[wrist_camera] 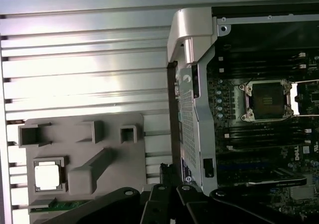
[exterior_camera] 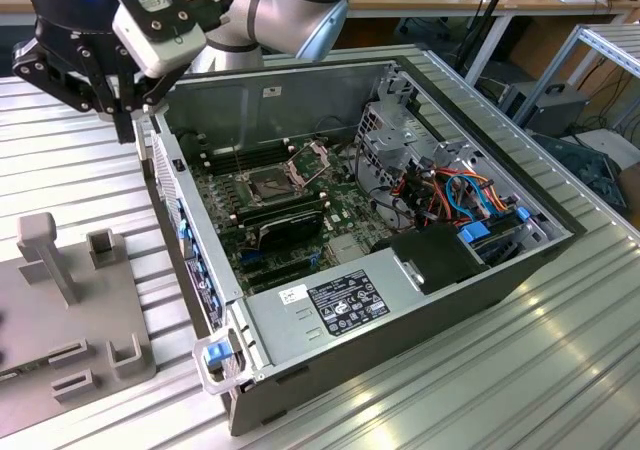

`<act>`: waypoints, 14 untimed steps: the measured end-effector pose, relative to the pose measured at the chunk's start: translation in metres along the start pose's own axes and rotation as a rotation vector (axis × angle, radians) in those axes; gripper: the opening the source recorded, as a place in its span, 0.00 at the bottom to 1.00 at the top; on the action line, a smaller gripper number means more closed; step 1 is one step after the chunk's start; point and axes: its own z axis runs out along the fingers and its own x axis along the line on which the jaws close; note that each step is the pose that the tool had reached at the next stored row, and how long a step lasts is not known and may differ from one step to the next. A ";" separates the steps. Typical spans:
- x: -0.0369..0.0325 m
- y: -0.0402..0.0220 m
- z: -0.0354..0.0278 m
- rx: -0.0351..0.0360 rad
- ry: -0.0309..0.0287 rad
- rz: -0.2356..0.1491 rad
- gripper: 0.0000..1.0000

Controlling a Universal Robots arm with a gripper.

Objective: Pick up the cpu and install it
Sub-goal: 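Reach for the cpu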

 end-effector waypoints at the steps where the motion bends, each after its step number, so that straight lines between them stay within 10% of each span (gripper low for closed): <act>1: 0.0015 -0.0001 0.0000 0.0000 0.0000 0.000 0.11; 14: 0.0223 -0.0013 -0.0002 0.0000 0.0000 0.000 0.11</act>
